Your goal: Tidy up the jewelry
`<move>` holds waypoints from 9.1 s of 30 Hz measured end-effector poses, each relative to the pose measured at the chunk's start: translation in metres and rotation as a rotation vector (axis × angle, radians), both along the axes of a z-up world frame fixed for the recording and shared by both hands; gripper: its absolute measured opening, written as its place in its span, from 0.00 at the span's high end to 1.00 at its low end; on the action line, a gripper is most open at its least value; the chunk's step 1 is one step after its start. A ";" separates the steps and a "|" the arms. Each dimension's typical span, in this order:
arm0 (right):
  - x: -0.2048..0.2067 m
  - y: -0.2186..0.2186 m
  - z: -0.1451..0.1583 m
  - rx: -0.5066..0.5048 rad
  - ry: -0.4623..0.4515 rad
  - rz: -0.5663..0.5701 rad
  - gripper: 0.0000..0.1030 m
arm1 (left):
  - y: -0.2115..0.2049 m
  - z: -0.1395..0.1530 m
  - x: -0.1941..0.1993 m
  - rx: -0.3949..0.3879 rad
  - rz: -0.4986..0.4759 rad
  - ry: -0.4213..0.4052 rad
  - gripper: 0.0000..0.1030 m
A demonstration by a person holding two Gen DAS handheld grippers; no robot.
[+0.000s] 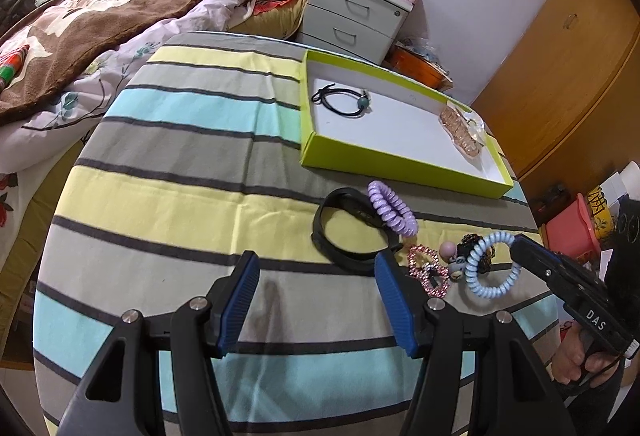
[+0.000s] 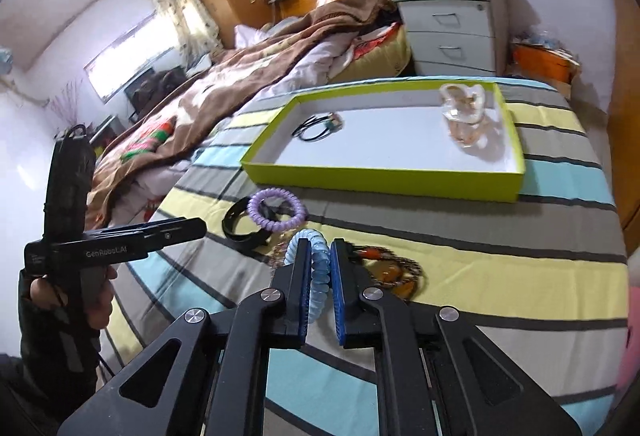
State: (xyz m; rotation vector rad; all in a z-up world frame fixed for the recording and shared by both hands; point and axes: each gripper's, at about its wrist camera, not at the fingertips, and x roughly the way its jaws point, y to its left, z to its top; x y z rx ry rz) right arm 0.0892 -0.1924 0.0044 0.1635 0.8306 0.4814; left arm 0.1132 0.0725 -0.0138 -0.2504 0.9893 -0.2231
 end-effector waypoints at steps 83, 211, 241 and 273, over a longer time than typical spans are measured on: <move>0.047 -0.003 0.065 -0.026 -0.166 -0.068 0.90 | -0.047 0.064 0.062 0.089 -0.012 -0.102 0.90; 0.026 0.077 -0.015 -0.167 -0.022 0.224 0.55 | 0.004 0.009 0.006 0.101 0.038 -0.041 0.54; 0.009 0.107 -0.045 -0.370 -0.025 0.284 0.80 | 0.006 -0.001 0.001 0.104 0.019 -0.018 0.54; -0.006 0.040 -0.006 -0.143 -0.050 0.110 0.80 | -0.072 -0.005 0.023 0.244 -0.179 -0.048 0.54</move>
